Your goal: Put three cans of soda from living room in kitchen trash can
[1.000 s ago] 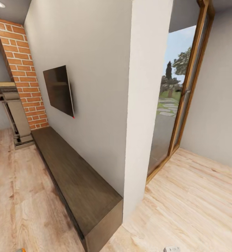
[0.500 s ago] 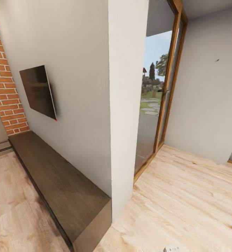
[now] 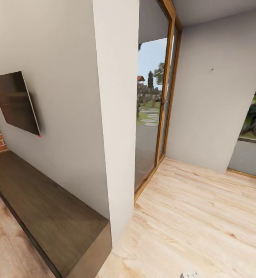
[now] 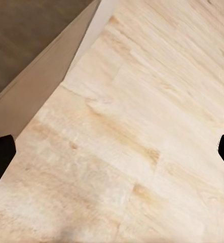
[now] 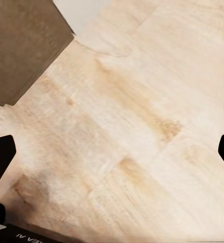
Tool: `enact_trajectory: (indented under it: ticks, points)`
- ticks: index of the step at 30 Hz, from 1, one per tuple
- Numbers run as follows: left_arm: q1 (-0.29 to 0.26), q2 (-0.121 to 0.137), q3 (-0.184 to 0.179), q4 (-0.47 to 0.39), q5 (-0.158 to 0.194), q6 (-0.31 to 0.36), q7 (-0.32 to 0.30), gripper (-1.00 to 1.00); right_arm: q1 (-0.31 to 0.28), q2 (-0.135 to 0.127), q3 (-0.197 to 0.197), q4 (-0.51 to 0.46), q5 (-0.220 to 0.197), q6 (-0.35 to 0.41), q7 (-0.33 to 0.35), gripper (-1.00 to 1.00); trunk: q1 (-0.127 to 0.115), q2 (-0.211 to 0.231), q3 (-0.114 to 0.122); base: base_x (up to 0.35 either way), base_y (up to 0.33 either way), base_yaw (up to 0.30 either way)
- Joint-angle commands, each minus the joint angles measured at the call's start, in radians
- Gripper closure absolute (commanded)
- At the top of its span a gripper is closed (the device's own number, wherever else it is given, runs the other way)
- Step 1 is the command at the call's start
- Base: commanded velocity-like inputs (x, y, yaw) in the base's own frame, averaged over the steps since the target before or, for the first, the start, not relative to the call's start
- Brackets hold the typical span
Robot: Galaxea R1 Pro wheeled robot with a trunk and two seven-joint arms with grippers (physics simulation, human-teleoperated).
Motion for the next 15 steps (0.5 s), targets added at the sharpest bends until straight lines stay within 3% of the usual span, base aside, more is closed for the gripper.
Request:
enact_trajectory:
  ticks: [1, 15]
  points:
    - [0.000, 0.000, 0.000, 0.000, 0.000, 0.000, 0.000, -1.00, 0.000, 0.000, 0.000, 0.000, 0.000, 0.000, 0.000, -1.00, 0.000, 0.000, 0.000, 0.000, 0.000, -0.270]
    - [0.000, 0.000, 0.000, 0.000, 0.000, 0.000, 0.000, -1.00, 0.000, 0.000, 0.000, 0.001, 0.000, 0.000, 0.000, -1.00, 0.000, 0.000, 0.006, 0.000, 0.000, -0.270]
